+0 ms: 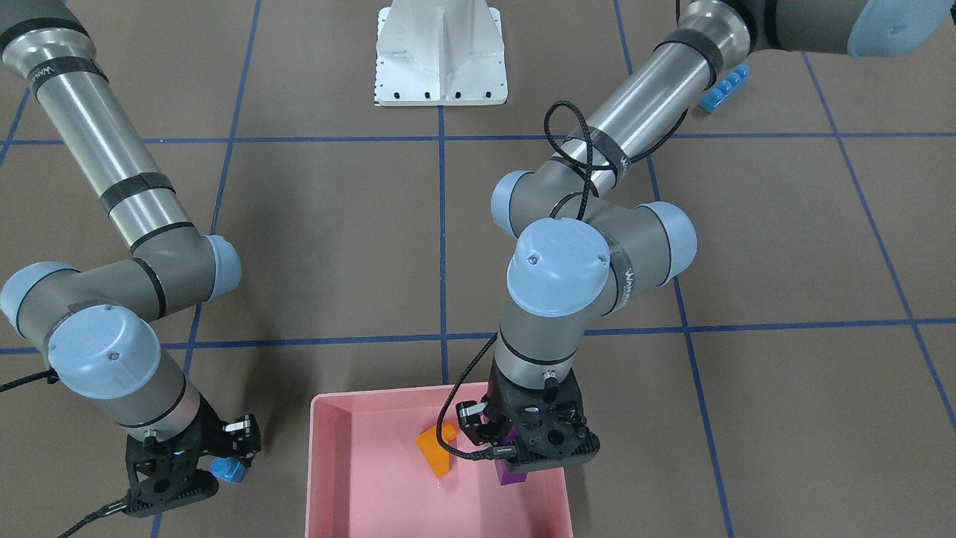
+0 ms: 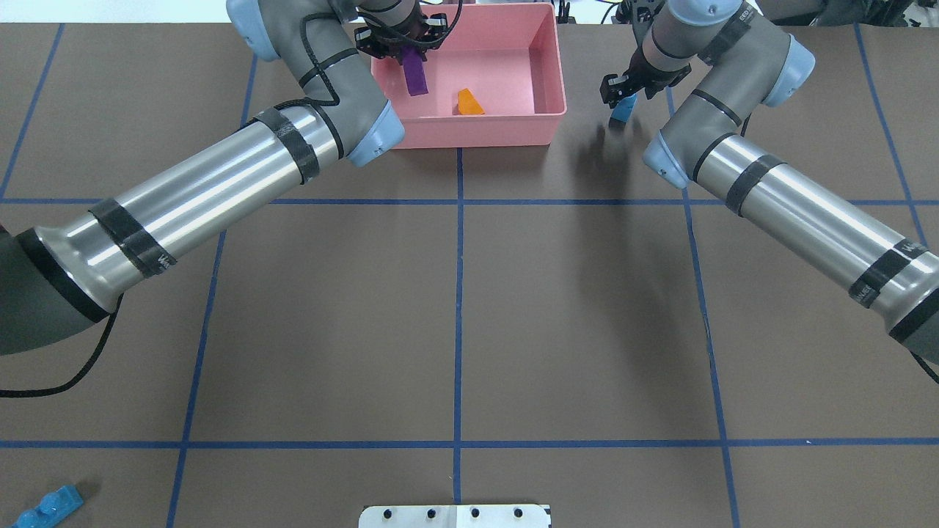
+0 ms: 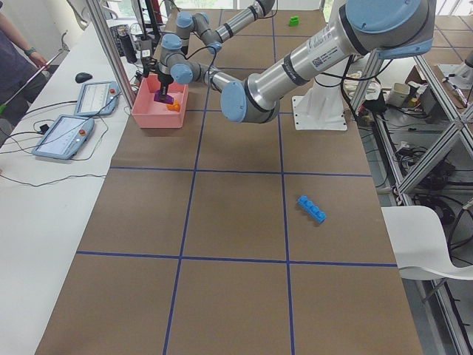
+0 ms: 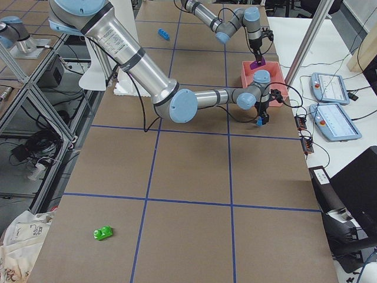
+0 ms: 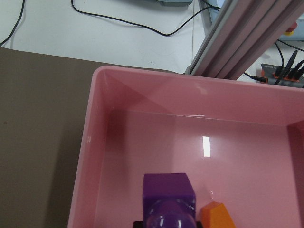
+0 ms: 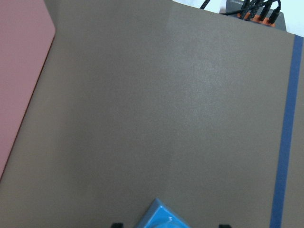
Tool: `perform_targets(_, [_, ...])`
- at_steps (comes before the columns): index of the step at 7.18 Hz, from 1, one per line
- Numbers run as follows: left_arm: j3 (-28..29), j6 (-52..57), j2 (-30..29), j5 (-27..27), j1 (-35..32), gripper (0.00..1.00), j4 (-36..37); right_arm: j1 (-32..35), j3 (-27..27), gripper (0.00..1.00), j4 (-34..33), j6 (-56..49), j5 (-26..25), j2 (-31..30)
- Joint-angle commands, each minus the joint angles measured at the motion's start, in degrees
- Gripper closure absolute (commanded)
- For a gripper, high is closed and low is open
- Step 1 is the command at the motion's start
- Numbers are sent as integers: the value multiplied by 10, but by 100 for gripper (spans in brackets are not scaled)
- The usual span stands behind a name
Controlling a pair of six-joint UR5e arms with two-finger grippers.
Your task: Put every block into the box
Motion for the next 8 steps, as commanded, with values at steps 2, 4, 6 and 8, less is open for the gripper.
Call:
perform_targets(2, [3, -10, -1, 5, 3, 0, -13, -1, -2, 62, -1, 0, 0, 1])
perform_targets(4, [-1, -10, -1, 5, 3, 0, -14, 3, -1, 79, -1, -1, 1, 2])
perform_targets(6, [-5, -14, -3, 4, 3, 0, -13, 40, 5, 94, -4, -7, 42, 9])
perform_targets(8, [-6, -14, -4, 4, 3, 0, -14, 59, 23, 100, -10, -7, 69, 8])
